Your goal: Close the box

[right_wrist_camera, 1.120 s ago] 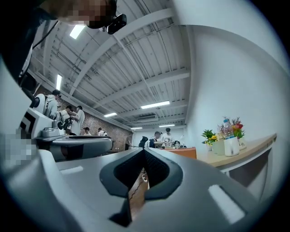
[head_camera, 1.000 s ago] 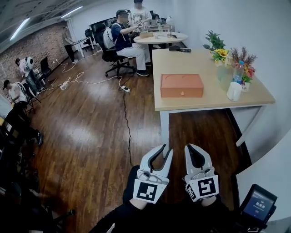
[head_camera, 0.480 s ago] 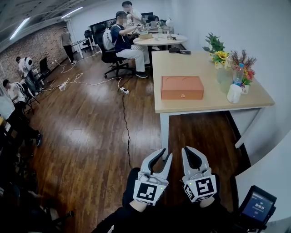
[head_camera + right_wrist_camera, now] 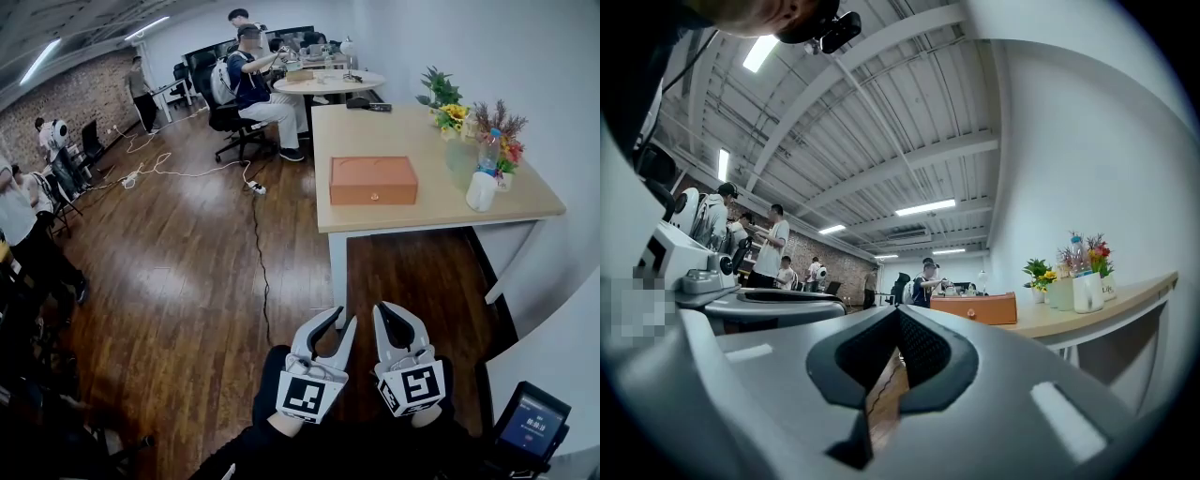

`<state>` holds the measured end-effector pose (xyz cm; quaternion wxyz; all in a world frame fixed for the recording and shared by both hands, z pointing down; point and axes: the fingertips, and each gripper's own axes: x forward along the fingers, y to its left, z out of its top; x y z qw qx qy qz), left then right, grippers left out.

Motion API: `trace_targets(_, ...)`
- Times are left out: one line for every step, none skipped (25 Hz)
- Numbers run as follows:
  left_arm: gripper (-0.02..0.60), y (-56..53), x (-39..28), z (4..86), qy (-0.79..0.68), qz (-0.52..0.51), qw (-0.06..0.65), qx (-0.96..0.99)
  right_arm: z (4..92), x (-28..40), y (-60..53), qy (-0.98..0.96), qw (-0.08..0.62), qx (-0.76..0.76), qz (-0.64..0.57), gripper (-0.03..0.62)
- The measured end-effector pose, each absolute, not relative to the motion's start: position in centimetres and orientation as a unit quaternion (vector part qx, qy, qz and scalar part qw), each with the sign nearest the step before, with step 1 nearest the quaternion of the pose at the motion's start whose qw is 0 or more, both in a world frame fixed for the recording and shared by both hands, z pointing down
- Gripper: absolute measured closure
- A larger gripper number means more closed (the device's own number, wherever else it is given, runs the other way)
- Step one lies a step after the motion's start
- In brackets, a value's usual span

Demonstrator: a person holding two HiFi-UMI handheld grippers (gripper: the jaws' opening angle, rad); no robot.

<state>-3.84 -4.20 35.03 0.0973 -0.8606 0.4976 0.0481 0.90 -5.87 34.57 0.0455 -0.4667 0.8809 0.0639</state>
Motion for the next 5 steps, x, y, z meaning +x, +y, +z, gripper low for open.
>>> trace_targets(0.522,-4.21,-3.80,35.05,0.498,0.048,0.097,-0.861,34.58,0.92,-5.88,0.881,0.046,-0.466,0.064,0.594)
trace_targets(0.522,-4.23,-3.78,35.06,0.498,0.048,0.097,-0.860,34.60,0.93,-5.90,0.881,0.046,-0.466,0.064,0.594)
trace_targets(0.522,-4.25,-3.76,35.07,0.498,0.048,0.097,-0.860,34.62,0.93,-5.92,0.881,0.046,-0.466,0.064,0.594)
trace_targets(0.522,-4.26,-3.74,35.08,0.498,0.047,0.098,-0.860,34.64,0.93,-5.93,0.881,0.046,-0.466,0.064,0.594)
trace_targets(0.522,-4.27,-3.72,35.08,0.498,0.047,0.100,-0.860,34.65,0.93,-5.95,0.882,0.046,-0.465,0.064,0.594)
